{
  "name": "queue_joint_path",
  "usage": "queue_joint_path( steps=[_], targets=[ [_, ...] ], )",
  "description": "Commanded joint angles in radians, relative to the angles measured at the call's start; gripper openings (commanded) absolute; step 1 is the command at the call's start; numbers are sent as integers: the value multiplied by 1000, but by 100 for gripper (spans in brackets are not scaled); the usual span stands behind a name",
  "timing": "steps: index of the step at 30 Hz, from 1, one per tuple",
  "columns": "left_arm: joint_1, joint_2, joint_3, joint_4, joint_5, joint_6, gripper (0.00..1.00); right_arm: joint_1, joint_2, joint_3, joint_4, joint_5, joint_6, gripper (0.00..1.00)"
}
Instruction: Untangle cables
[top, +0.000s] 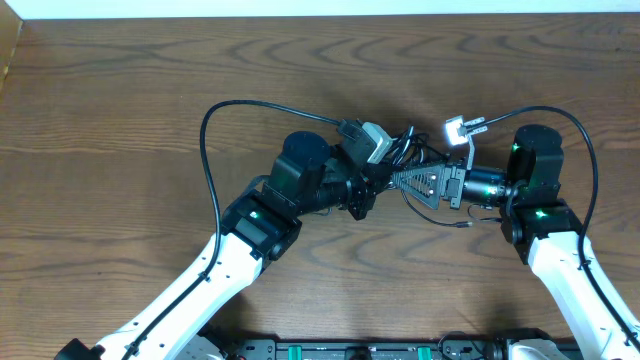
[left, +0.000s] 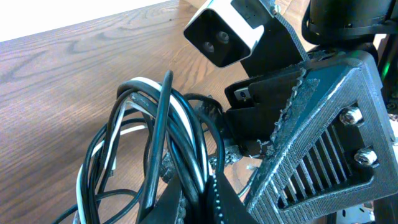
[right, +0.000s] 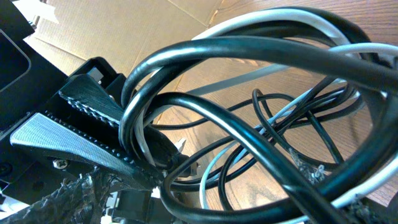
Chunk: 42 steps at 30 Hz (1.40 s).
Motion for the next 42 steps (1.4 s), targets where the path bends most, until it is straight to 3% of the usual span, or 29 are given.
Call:
queue_joint_path(
  steps=[1,14,18,27,34,42],
  targets=[
    [-5,-13,3,7,43,-9,8,0,1,3,10,23,11,90],
    [50,-13,3,6,44,-9,8,-64,1,3,64,-11,21,92],
    [52,-13,3,-2,32,-4,8,-63,1,3,92,-12,77,91],
    [73,-13,3,-73,-151,-4,8,-63,1,3,109,-90,253,89],
    [72,-13,3,-82,-138,-1,8,-63,1,3,151,-101,275,89],
    [73,-12,3,-99,-143,8,8,-63,1,3,325,-155,384,89]
  ],
)
